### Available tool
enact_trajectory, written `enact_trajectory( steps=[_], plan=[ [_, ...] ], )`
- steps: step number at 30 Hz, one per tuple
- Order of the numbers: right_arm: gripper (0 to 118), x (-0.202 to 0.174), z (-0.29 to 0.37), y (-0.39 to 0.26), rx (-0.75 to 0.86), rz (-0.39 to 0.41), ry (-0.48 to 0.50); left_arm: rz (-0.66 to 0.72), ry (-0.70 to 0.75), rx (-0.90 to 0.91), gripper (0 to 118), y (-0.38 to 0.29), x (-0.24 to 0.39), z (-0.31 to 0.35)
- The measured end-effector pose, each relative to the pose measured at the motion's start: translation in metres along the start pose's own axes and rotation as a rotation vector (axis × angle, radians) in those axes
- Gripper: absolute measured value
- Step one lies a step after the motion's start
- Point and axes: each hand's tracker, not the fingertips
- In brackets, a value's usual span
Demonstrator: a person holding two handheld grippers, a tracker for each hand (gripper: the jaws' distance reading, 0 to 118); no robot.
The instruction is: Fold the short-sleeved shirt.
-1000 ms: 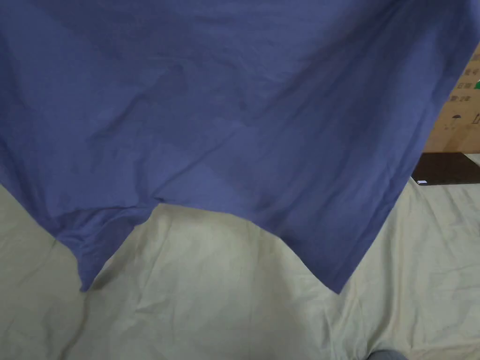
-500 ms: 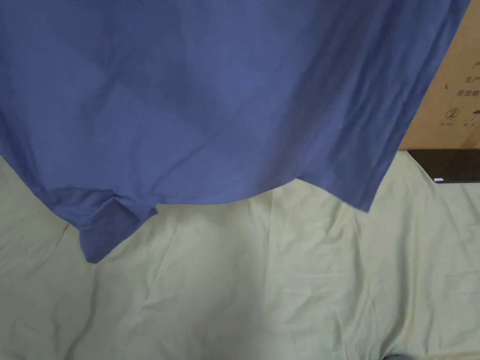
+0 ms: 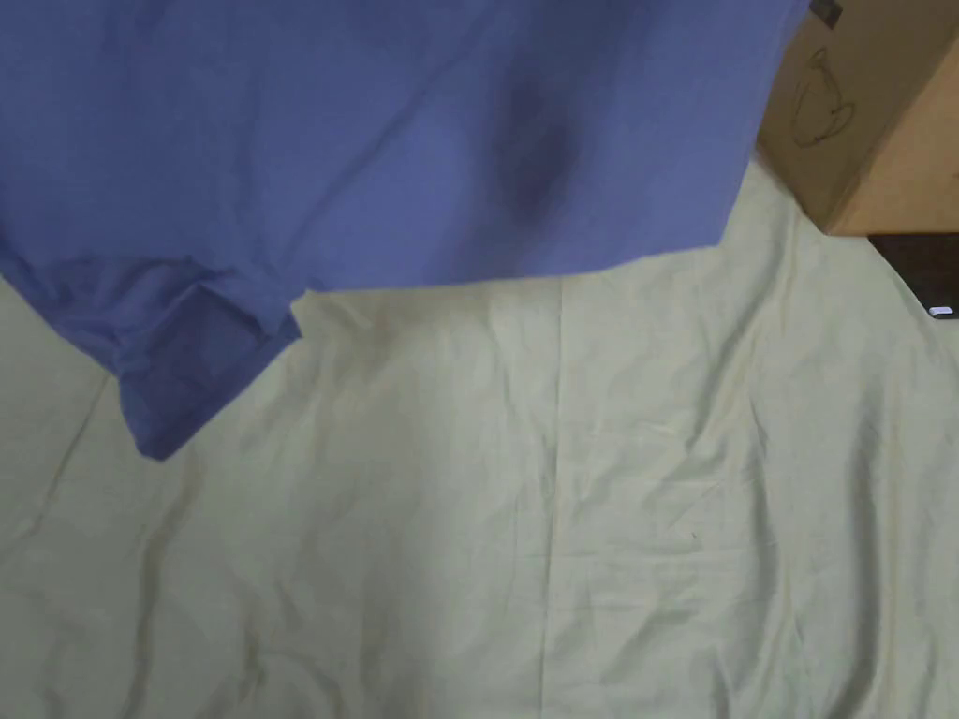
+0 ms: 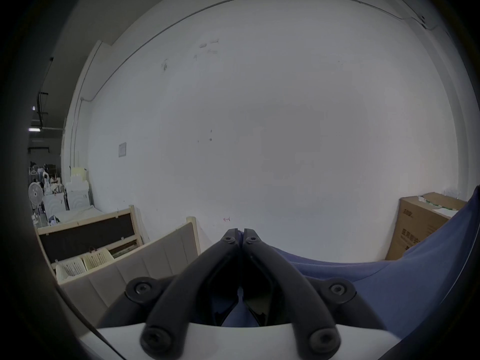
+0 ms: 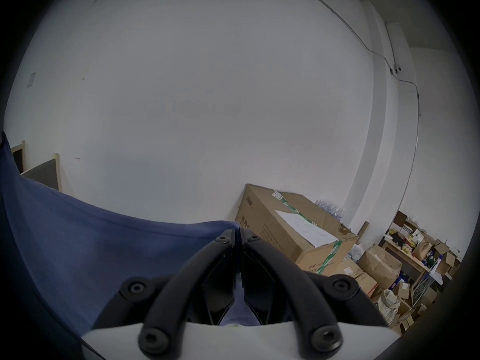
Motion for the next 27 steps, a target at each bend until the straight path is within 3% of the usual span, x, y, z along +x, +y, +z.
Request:
enact_trajectory(
  steps=[6,15,19,27],
  plan=[
    [1,-0.022,-0.033,0.019,0.052,-0.052,-0.045,0.112,0.068,0.058,0,0.000,0.017,-0.043],
    [1,-0.035,-0.065,0.025,0.129,-0.137,-0.096,0.201,0.059,0.120,0,-0.017,0.016,-0.065],
    [1,-0.043,-0.078,-0.008,0.108,-0.131,-0.106,0.196,0.018,0.043,0,-0.051,0.020,-0.072],
    [1,-0.053,-0.095,-0.132,-0.139,-0.115,-0.042,0.107,-0.052,-0.190,0,-0.168,0.020,-0.034]
  ],
)
